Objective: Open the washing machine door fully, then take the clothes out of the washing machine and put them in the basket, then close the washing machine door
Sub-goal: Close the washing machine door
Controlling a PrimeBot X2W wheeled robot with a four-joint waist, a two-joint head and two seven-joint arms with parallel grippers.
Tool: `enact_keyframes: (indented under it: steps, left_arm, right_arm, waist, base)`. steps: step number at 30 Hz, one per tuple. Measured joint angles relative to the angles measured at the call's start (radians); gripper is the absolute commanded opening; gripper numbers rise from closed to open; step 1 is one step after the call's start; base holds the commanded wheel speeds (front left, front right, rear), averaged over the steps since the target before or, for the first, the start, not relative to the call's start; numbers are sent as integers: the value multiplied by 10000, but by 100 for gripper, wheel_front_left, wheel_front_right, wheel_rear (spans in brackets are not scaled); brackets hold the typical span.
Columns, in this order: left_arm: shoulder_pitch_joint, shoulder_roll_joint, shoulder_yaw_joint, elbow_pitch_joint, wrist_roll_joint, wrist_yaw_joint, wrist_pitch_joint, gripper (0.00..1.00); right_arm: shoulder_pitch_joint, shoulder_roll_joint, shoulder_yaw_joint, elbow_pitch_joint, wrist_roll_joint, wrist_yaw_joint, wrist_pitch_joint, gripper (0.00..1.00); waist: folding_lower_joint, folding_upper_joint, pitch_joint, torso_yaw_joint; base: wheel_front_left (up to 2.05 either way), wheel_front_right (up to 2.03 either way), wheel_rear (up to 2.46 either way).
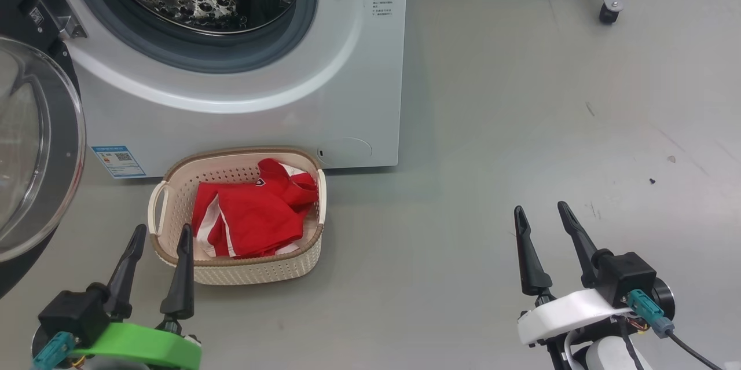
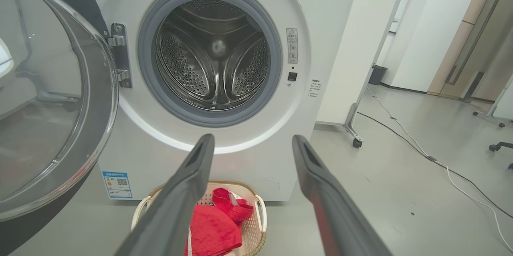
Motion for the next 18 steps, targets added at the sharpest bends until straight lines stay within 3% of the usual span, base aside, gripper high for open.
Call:
enact_keyframes:
  steps: [18]
  left_arm:
    - [14,-17,-75,249,67,0,0,100]
  right_arm:
    - [0,-2,17,31,2,2,0,100]
  waist:
    - [0,0,-43,-11]
  base:
    - [0,0,0]
